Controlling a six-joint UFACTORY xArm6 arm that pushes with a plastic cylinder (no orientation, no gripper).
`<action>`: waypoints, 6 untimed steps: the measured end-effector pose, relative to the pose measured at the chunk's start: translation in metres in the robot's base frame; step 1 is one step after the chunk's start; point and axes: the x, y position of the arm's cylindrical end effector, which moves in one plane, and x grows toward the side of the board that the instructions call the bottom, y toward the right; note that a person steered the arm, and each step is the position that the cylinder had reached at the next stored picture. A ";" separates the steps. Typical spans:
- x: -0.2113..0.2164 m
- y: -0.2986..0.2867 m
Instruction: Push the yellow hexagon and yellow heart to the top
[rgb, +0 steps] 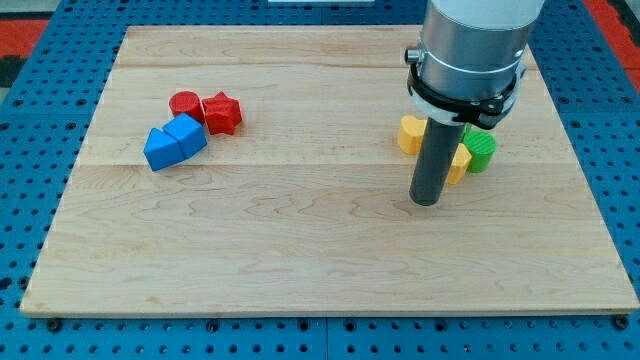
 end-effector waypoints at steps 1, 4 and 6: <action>0.000 0.000; 0.001 0.000; 0.002 0.001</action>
